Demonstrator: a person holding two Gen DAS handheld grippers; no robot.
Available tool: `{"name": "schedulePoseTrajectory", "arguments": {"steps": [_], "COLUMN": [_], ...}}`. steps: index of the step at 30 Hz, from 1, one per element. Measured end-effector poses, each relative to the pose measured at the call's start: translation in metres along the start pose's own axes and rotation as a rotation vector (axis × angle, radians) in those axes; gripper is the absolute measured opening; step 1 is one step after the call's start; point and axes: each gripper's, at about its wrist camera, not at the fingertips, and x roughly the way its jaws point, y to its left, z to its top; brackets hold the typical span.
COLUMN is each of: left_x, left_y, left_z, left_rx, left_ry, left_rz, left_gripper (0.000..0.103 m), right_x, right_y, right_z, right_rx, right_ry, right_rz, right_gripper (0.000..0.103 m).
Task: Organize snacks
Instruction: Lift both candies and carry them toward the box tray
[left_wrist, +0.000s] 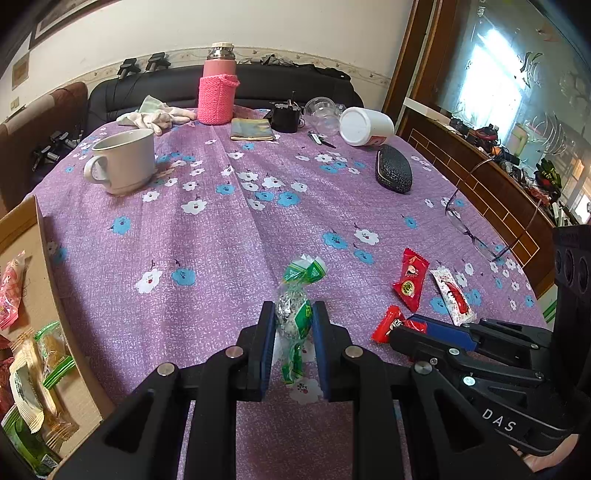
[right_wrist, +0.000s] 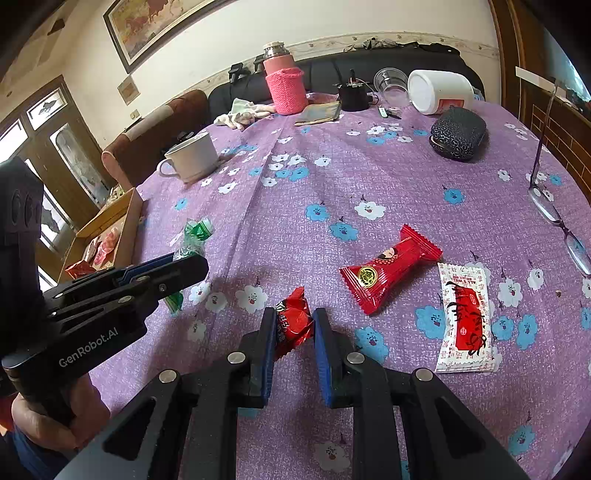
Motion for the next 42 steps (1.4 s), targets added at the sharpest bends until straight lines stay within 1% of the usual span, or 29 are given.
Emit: {"name": "schedulePoseTrajectory", "arguments": {"steps": [14,20,23,27,31,36,39,42], "left_x": [-0.002,-0.007,-0.016,-0.038,-0.055,-0.083,-0.104,-0.125], "left_y": [-0.001,-0.003,-0.002,-0.001,0.010,0.036,0.060,0.086], "left_z": [0.001,0.003,0.005,0.006,0.003,-0.009,-0.017,-0.026], "left_rx": [0.000,-0.005,-0.025,-0.033,-0.064,-0.109,-0.141,-0.182], "left_ry": [-0.005,-0.027,-0.039,-0.082,-0.104,-0.145,-0.184,-0.217], "left_rz": [0.002,0.013,-0.003,-0.017,-0.028,-0.012,0.026,0.059], "left_gripper": [0.019,0.019,0.019,0.019,0.019,0.019,0.019,0.019], "right_x": [-0.003,-0.004,-0.006,-0.006,-0.003,-0.006,-0.010,-0.014], "right_y": [-0.003,-0.004,-0.005,-0.005,-0.005,-0.004,0.003,0.021], "right_z": [0.000,0.000,0.000,0.000,0.000,0.003,0.005,0.008], "right_rx": [0.015,0.022,0.023,0.023,0.018,0.043,0.051,0.039], "right_ry": [-0.011,-0.021,-0.034,-0.040,-0.037,-0.056,-0.062,-0.069], "right_rz": [-0.002,-0.008,-0.009,-0.012,-0.018,-0.003,0.004,0.018], "right_gripper": [0.021,0.021,0.021,0.021,0.021,0.021,0.021,0.021]}}
